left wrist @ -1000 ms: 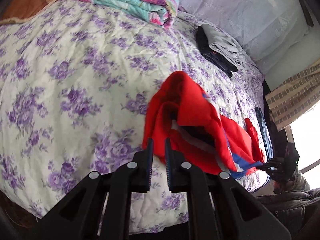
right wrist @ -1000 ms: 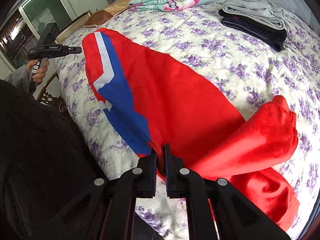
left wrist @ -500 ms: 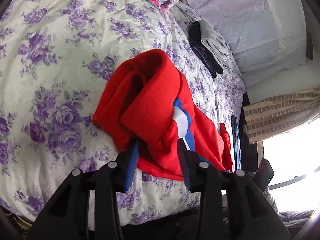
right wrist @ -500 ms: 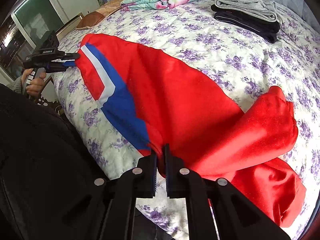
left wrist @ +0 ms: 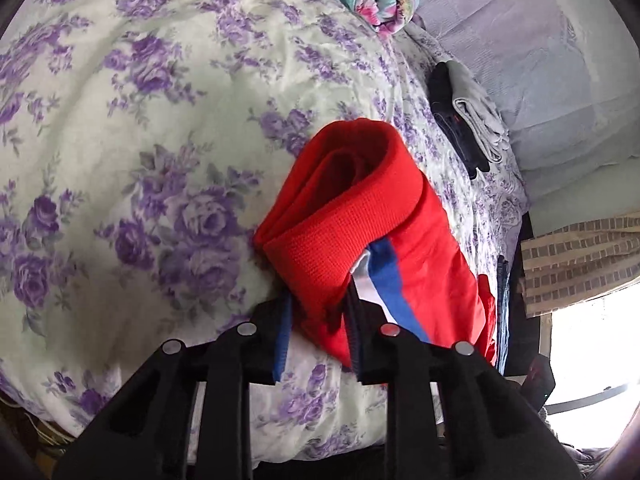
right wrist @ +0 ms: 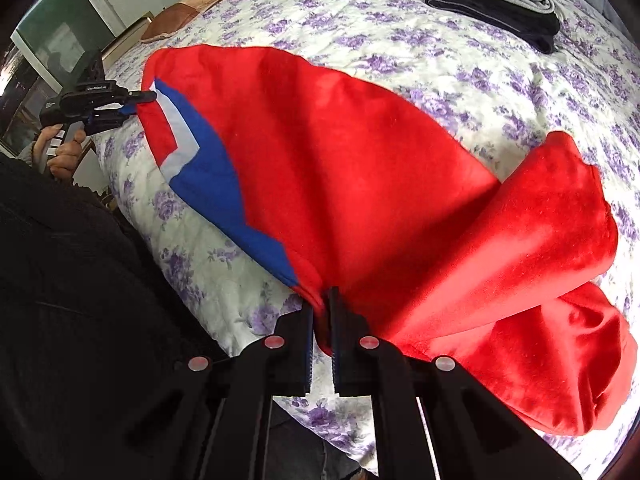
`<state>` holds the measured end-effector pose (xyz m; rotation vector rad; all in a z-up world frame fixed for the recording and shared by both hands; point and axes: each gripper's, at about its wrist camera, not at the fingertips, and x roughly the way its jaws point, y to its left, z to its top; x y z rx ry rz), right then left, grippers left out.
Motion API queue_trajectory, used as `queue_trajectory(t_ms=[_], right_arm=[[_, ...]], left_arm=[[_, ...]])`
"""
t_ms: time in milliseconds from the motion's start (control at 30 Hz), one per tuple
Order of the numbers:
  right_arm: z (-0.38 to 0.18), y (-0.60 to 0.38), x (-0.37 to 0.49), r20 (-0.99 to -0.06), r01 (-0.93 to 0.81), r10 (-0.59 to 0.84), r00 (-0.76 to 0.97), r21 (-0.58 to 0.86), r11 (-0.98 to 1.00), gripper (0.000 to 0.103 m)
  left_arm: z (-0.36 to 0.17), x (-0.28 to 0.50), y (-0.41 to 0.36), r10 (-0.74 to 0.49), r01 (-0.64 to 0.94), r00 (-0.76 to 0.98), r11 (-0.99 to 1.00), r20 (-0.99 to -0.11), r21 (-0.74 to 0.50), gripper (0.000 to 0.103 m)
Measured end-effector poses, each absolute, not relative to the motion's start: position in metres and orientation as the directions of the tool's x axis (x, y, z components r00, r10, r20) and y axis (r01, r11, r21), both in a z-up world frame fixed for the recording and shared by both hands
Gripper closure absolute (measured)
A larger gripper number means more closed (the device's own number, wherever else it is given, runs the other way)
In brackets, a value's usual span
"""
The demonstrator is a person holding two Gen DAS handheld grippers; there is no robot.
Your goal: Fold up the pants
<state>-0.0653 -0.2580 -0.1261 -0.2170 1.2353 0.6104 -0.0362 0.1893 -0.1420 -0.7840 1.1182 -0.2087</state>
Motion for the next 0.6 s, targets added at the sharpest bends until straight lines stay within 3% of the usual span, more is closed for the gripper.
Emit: queue_trajectory(t_ms=[167, 300, 433, 533, 600], right_arm=[[-0.128, -0.257, -0.066, -0.925, -0.525, 0.32, 0.203, 0.173, 0.833, 0.096], [-0.132, -0.258, -0.067, -0.922, -0.504, 0.322, 0.214, 0.178, 0.845, 0.096], [-0.135, -0.262, -0.067, -0.917, -0.478, 0.331, 0.222, 0.193, 0.857, 0.096], [-0.135, -0.263, -0.066, -0.917, -0.47, 0.334, 0.22, 0.2, 0.859, 0.096], [-0.135, -0.264, -0.066, -0.917, -0.471, 0.335, 0.217, 0.202, 0.859, 0.096]], left_arm=[[-0.114, -0.046, 0.197, -0.468, -0.19, 0.45, 0.782, -0.761, -0.593, 0.062], [-0.079, -0.052, 0.198, -0.4, -0.121, 0.499, 0.846, -0.768, -0.519, 0.063], [-0.057, -0.042, 0.177, -0.507, -0.002, 0.517, 0.805, -0.69, -0.593, 0.062], [-0.075, -0.023, 0.136, -0.512, 0.062, 0.442, 0.836, -0.737, -0.544, 0.06], [-0.1, -0.01, 0.121, -0.438, 0.051, 0.417, 0.886, -0.796, -0.461, 0.06]])
